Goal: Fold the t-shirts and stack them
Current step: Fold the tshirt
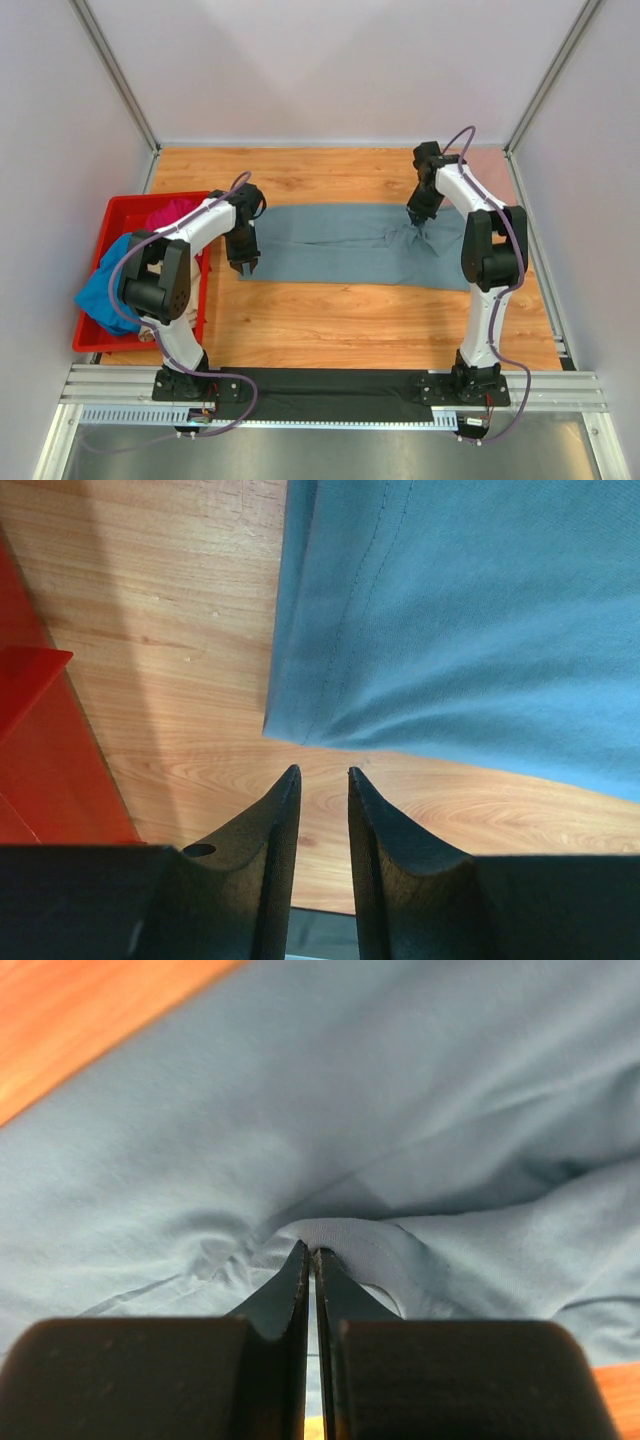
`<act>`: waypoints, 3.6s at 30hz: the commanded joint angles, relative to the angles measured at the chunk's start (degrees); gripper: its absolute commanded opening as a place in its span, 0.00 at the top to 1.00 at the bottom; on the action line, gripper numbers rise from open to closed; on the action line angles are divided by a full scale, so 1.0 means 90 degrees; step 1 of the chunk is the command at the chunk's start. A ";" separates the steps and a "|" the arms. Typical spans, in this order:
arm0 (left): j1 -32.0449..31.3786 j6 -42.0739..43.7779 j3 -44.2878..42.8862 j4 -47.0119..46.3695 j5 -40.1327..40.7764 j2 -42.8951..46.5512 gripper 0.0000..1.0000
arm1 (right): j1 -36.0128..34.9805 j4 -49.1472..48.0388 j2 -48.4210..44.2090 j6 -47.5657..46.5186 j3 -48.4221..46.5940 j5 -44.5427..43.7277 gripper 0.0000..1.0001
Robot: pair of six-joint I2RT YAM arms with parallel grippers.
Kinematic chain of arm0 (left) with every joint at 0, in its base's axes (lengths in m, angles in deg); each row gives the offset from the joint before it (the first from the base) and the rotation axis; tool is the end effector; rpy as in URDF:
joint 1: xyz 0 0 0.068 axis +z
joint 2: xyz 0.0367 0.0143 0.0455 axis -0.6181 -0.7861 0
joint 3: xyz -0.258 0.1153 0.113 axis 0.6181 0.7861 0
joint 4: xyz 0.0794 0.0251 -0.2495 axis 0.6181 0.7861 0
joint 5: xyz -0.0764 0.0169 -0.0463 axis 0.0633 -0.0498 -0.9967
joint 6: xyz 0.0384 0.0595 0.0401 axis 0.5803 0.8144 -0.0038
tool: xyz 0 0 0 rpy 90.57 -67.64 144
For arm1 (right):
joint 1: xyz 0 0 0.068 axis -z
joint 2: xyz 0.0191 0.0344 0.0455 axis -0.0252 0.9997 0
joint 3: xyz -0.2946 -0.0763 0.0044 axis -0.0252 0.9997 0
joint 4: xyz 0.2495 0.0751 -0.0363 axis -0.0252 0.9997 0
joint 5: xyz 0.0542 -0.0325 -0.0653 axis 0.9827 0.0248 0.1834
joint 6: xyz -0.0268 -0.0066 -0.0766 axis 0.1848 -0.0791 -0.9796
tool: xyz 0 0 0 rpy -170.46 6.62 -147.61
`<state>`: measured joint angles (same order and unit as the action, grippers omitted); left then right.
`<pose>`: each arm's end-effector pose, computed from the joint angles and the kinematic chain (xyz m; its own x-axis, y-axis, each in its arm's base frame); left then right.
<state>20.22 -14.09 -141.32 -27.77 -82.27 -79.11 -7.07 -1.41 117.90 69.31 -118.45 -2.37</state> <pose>0.3190 -0.0969 0.1853 -0.9641 -0.2399 -0.1141 -0.2449 0.9690 0.0318 0.4418 0.0572 0.1989 -0.8306 0.4998 -0.2457 0.5066 0.8613 0.0396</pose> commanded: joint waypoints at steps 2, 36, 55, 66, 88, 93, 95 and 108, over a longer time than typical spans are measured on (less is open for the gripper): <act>0.0013 -0.0037 -0.0094 0.0107 0.0038 -0.0010 0.67 | -0.0031 -0.0397 0.0183 -0.0749 -0.0415 0.0036 0.99; 0.0013 0.0129 -0.0328 -0.0099 -0.0294 -0.0156 0.67 | 0.0663 -0.1967 -0.1838 0.0842 0.2612 0.0202 0.11; 0.0003 0.0393 -0.0640 0.0029 -0.0322 -0.0234 0.67 | 0.0838 -0.2098 -0.1076 0.0413 0.0777 -0.0667 0.16; -0.0056 0.0198 -0.1402 -0.2021 -0.3163 -0.0254 0.67 | 0.1151 -0.0807 -0.2120 0.2528 0.2396 0.0700 0.46; -0.0329 0.0197 -0.1383 -0.2120 -0.3292 0.0068 0.67 | 0.1385 -0.2680 -0.1799 0.3703 0.3013 0.0193 0.53; -0.0319 0.0295 -0.1315 -0.1944 -0.3165 0.0117 0.68 | 0.1405 -0.2712 -0.1663 0.3683 0.2652 -0.0091 0.66; -0.0319 0.0295 -0.1305 -0.1905 -0.3165 0.0108 0.68 | 0.1425 -0.2790 -0.1594 0.3664 0.2554 -0.0091 0.77; -0.0329 0.0432 -0.1256 -0.1768 -0.3067 0.0147 0.68 | 0.1435 -0.1965 -0.1262 0.1859 0.1296 0.0038 0.85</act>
<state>17.25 -11.47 -152.64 -43.85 -110.12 -80.64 7.12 -23.55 107.43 94.34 -100.35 -0.32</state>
